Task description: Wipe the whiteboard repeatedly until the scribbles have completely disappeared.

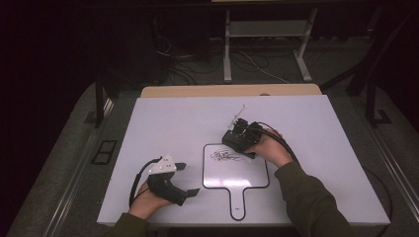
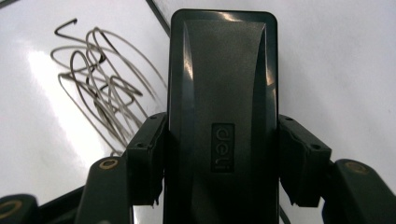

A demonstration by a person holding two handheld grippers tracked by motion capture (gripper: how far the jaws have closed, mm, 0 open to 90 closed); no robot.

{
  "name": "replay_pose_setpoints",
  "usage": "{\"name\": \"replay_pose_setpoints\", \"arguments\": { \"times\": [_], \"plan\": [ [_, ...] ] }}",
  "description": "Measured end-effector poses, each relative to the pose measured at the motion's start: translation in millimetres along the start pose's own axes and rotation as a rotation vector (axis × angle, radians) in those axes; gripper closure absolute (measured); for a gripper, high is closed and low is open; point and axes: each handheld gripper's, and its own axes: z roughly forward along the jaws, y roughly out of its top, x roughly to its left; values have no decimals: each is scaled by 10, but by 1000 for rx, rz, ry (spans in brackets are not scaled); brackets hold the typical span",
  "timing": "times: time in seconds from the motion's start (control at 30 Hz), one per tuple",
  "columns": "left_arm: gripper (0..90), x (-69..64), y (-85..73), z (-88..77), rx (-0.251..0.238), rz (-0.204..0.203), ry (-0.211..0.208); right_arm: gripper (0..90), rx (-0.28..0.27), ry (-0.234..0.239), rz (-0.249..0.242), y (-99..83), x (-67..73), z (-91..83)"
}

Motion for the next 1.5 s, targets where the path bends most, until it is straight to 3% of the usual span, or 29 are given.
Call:
{"name": "replay_pose_setpoints", "arguments": {
  "times": [0.47, 0.73, 1.07, 1.5],
  "plan": [
    [0, 2, 1, -6, -2, 3, 1, 387, 7, 30, -54, 225, 162, 70],
    [0, 7, -3, -4, -4, -1, -2, 387, 11, 23, -82, 211, 273, 48],
    [0, 12, -6, -6, -7, -10, -3, 387, 4, 73, -128, 156, 486, 5],
    [0, 12, -3, -18, -11, -12, -1, 387, 11, 24, -57, 34, 178, -15]
  ]
}}
